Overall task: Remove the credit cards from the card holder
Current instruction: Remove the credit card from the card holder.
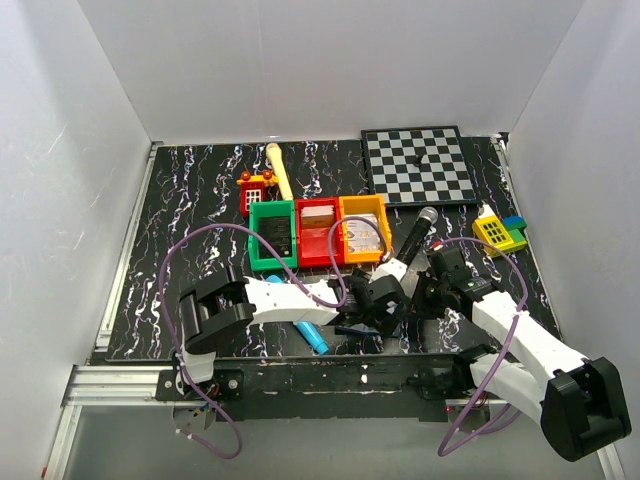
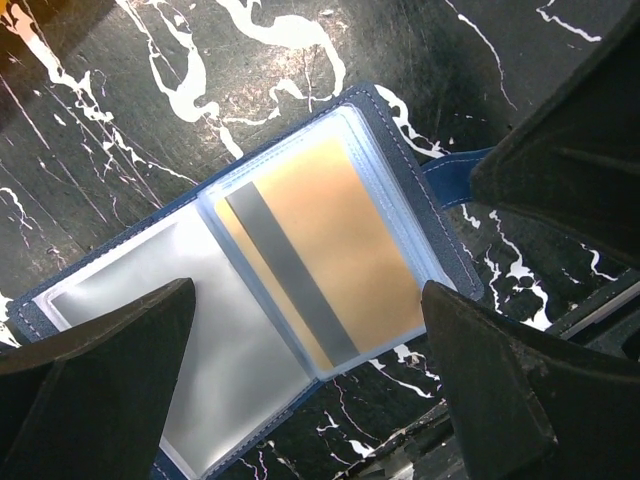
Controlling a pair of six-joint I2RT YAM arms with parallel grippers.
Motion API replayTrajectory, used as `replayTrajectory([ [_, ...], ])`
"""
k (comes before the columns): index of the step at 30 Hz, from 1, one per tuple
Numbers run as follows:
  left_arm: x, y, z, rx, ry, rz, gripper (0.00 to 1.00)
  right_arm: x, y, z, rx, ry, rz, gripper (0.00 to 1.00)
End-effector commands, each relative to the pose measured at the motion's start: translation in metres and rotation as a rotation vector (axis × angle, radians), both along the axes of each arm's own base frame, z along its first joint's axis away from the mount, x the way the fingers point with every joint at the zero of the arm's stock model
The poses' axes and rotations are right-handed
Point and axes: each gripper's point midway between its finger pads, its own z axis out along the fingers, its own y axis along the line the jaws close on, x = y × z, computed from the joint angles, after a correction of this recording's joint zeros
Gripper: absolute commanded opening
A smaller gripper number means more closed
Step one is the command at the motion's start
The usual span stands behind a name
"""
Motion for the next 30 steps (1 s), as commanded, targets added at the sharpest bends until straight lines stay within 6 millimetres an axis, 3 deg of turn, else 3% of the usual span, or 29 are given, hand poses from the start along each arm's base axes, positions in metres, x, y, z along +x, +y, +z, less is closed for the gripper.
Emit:
replayTrajectory([
  [1,0.003,-0.013,0.016,-0.038,-0.035,0.007,0.98,0.002,0.002,0.003,0.014,-0.018,0.011,0.01],
  [10,-0.002,-0.015,0.011,-0.018,-0.038,-0.008,0.95,0.002,0.003,0.003,0.016,-0.023,0.016,0.01],
  [19,-0.002,-0.005,-0.01,0.079,-0.032,0.007,0.87,0.001,0.002,0.003,0.016,-0.025,0.014,0.01],
  [30,-0.001,0.005,-0.003,0.076,-0.046,0.051,0.73,0.001,0.002,0.004,0.017,-0.026,0.015,0.01],
])
